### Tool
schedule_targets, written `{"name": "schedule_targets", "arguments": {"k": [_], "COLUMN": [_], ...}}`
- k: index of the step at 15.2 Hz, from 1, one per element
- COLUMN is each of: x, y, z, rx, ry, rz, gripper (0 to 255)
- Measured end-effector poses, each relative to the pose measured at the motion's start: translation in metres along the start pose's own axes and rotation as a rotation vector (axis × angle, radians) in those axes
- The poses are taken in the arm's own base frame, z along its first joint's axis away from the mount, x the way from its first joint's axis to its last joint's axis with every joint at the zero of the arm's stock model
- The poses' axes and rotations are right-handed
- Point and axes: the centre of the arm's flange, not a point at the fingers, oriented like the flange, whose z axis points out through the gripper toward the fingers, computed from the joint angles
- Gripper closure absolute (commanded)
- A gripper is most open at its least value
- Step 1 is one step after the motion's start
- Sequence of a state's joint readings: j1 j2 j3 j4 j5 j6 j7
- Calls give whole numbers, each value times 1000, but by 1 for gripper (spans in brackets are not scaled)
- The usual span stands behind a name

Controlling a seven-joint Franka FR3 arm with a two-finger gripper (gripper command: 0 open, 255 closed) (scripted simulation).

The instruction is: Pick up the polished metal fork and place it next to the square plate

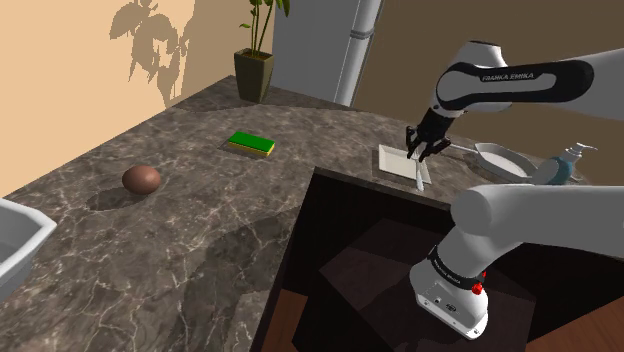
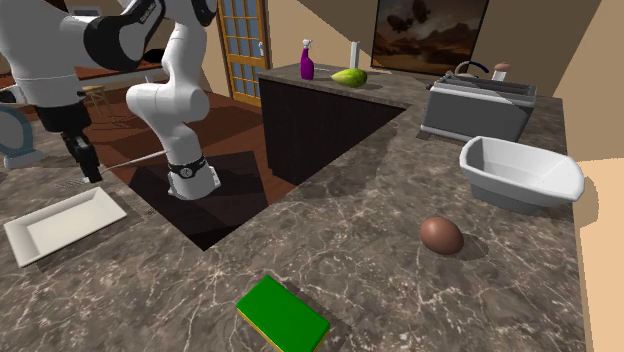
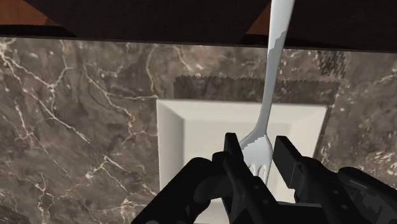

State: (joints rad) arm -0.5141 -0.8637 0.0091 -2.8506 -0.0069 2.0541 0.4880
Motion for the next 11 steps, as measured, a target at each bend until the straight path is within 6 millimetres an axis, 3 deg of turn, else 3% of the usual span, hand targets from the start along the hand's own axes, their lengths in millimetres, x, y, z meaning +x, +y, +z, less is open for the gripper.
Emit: {"name": "schedule_targets", "arguments": {"k": [2,11], "x": [16,80], "y": [16,121], "z": [3,2], "rx": [0,0], "ry": [0,-1], "rz": [0,-1], "gripper": [255,255]}}
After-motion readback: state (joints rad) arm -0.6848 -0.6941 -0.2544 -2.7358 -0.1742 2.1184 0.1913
